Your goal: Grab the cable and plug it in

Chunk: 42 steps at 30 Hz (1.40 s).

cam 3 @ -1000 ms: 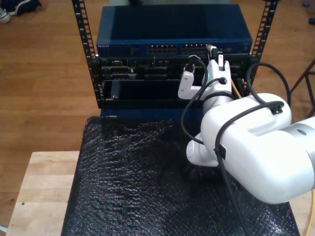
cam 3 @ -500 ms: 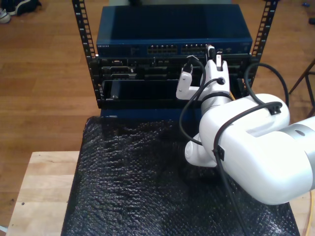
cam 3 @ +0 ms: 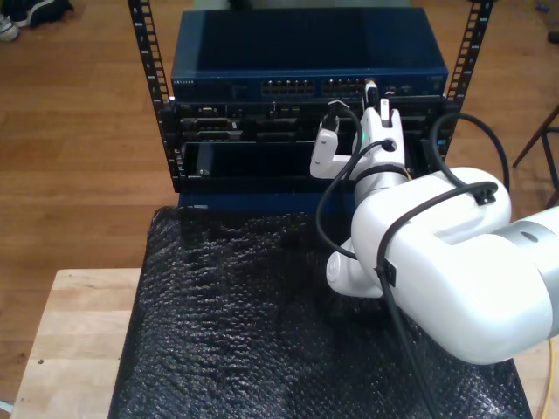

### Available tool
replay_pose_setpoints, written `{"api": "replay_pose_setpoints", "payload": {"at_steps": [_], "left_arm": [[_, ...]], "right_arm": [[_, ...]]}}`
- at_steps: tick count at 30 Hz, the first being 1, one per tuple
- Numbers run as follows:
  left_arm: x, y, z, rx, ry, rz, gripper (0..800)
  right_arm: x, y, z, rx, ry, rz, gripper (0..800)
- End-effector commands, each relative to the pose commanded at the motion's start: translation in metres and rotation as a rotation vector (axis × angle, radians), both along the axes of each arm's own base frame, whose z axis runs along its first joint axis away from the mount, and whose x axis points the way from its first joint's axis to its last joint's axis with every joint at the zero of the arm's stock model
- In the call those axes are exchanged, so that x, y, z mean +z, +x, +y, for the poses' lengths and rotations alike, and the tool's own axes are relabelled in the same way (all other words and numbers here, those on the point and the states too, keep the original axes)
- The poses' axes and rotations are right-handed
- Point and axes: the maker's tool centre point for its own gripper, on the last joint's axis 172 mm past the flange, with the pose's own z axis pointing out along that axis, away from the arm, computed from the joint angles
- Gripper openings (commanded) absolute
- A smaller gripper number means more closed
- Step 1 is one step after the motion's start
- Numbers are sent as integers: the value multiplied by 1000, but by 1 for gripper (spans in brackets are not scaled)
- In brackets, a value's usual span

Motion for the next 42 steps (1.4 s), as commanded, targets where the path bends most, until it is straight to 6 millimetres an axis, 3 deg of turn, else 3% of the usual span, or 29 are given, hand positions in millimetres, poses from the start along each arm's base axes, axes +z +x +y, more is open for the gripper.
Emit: {"api": "replay_pose_setpoints", "payload": {"at_steps": [5,17,32,36,40,42], "left_arm": [[0,0,0,0,0,0,800],[0,0,0,0,0,0,800],[0,0,0,0,0,0,800],[0,0,0,0,0,0,800],[0,0,0,0,0,0,800],[0,0,0,0,0,0,800]], "right_arm": [[-3,1,0,1,2,11,0],[13,6,2,2,16,-21,0],[1,11,-5,-3,16,16,0],[1,11,-8,-5,17,22,180],[6,11,-8,-2,42,14,254],[20,9,-7,4,75,-2,272]]}}
